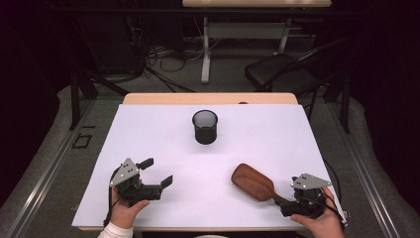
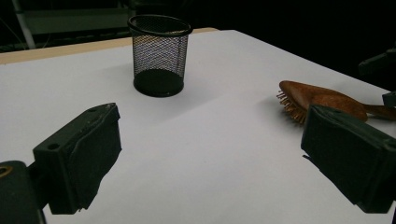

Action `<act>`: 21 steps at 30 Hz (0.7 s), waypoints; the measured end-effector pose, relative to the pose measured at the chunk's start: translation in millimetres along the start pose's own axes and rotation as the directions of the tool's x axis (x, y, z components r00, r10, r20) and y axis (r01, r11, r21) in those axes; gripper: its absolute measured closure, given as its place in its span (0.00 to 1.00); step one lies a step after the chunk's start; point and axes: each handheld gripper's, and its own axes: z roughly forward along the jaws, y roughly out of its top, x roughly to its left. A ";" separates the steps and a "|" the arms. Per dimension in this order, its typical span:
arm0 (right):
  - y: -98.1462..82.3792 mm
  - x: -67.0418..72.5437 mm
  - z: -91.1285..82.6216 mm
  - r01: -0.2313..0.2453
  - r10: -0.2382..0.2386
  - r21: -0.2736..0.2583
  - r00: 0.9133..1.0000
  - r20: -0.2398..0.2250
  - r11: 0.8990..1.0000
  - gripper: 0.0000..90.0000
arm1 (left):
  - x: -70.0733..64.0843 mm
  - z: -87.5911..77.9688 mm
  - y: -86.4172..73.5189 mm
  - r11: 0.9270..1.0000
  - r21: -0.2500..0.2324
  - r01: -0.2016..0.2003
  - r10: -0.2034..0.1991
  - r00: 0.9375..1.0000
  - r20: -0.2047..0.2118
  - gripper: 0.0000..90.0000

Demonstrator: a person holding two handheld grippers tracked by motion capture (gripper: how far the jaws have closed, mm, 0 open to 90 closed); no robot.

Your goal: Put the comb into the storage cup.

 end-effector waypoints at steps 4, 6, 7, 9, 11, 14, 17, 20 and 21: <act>0.9 1.2 0.3 0.012 -0.012 0.003 1.000 -0.007 1.000 0.11 | 0.1 -0.1 0.0 1.000 0.000 0.000 0.000 1.000 0.000 0.06; 1.2 2.3 0.7 0.027 -0.027 0.012 1.000 -0.009 1.000 0.15 | 0.1 -0.1 0.0 1.000 -0.001 0.000 0.000 1.000 0.000 0.06; 1.2 2.3 0.7 0.027 -0.027 0.012 1.000 -0.009 1.000 0.15 | 0.1 -0.1 0.0 1.000 -0.001 0.000 0.000 1.000 0.000 0.06; 1.4 2.8 0.9 0.039 -0.039 0.021 0.999 -0.013 0.999 0.16 | 0.1 -0.2 0.1 1.000 -0.001 0.000 0.000 1.000 0.001 0.06; 1.7 3.0 1.4 0.049 -0.048 0.027 0.999 -0.017 0.998 0.16 | -0.1 -0.2 0.1 1.000 -0.003 0.002 -0.002 1.000 0.001 0.05; 2.2 4.1 1.6 0.063 -0.062 0.037 0.998 -0.028 0.997 0.18 | -0.2 -0.4 0.1 1.000 -0.002 0.001 -0.001 1.000 0.001 0.05; 2.2 4.4 1.8 0.072 -0.071 0.044 0.997 -0.031 0.996 0.20 | -0.3 -0.4 0.1 1.000 -0.002 0.001 -0.001 1.000 0.000 0.06; 2.3 4.8 1.9 0.087 -0.085 0.052 0.996 -0.034 0.995 0.22 | -0.2 -0.5 0.2 1.000 -0.002 0.000 0.000 1.000 0.000 0.06; 2.3 4.9 2.0 0.090 -0.089 0.051 0.995 -0.034 0.995 0.23 | -0.2 -0.5 0.2 1.000 -0.002 0.001 -0.001 1.000 0.000 0.06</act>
